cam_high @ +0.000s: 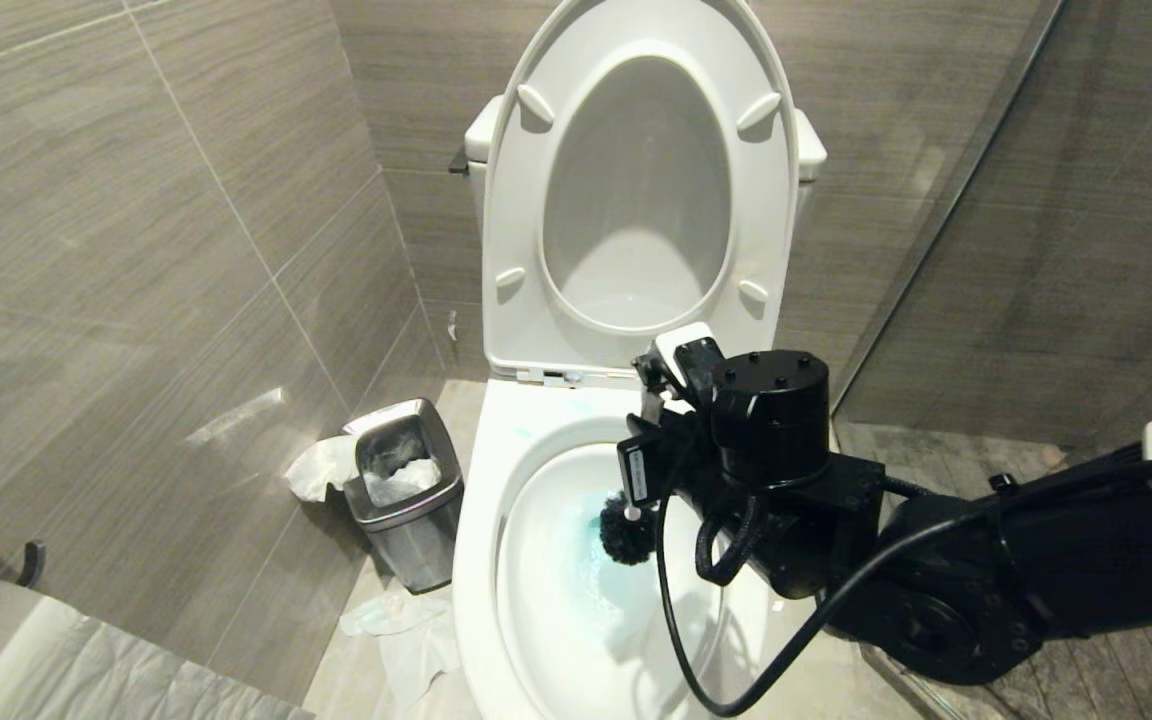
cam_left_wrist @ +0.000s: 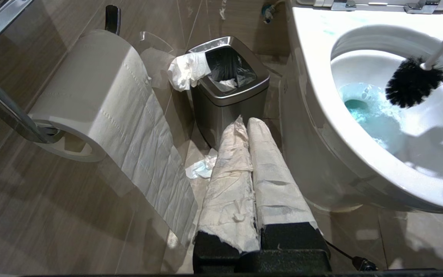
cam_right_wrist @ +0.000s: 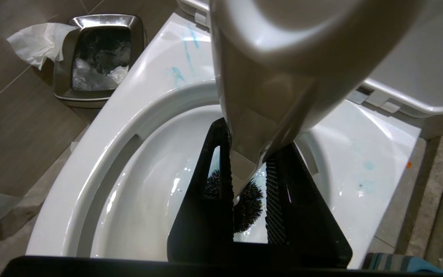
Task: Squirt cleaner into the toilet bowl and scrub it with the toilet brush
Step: Scrub the toilet bowl
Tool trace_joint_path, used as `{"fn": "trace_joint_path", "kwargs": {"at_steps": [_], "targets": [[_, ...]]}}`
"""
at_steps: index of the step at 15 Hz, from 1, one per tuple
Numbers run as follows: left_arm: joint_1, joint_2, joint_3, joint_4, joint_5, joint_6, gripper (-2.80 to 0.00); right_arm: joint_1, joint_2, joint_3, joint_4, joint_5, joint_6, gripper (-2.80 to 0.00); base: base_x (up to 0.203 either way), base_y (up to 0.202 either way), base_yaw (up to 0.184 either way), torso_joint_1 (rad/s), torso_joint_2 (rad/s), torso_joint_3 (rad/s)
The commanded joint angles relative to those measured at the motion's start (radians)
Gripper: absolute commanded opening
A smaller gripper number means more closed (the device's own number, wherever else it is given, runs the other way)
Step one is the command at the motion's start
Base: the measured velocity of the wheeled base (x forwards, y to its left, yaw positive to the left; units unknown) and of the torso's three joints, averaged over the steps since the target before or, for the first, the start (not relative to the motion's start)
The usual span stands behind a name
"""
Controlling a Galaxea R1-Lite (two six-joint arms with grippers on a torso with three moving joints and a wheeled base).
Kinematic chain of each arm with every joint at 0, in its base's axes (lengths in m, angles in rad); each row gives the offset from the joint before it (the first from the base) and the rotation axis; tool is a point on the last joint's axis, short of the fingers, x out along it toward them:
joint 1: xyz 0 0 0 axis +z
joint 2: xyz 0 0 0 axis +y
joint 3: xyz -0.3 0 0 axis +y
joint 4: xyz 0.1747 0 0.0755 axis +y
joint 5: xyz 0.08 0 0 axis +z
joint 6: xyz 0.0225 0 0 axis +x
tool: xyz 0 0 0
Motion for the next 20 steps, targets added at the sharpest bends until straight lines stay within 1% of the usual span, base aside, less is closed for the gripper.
{"fn": "trace_joint_path", "kwargs": {"at_steps": [1,4,9,12,15,20], "targets": [[-0.002,0.0,0.002,0.0,0.0,0.0,-2.8,0.017,0.069,-0.006,-0.029,0.005,0.003,-2.8,0.0,0.0,0.0,0.0,0.0,0.0],[0.0,0.0,0.002,0.0,0.0,0.0,-2.8,0.034,0.144,-0.051,-0.064,0.013,0.003,-2.8,0.0,0.0,0.0,0.0,0.0,0.0],[0.0,0.0,0.002,0.0,0.0,0.0,-2.8,0.053,0.251,-0.214,-0.067,0.01,-0.002,-2.8,0.0,0.0,0.0,0.0,0.0,0.0],[0.0,0.0,0.002,0.0,0.0,0.0,-2.8,0.049,0.301,-0.282,-0.063,0.005,-0.003,-2.8,0.0,0.0,0.0,0.0,0.0,0.0],[-0.002,0.0,0.002,0.0,0.0,0.0,-2.8,0.025,0.307,-0.301,-0.056,0.002,-0.009,-2.8,0.0,0.0,0.0,0.0,0.0,0.0],[-0.001,0.0,0.002,0.0,0.0,0.0,-2.8,-0.042,0.261,-0.301,-0.036,0.001,-0.024,-2.8,0.0,0.0,0.0,0.0,0.0,0.0]]}}
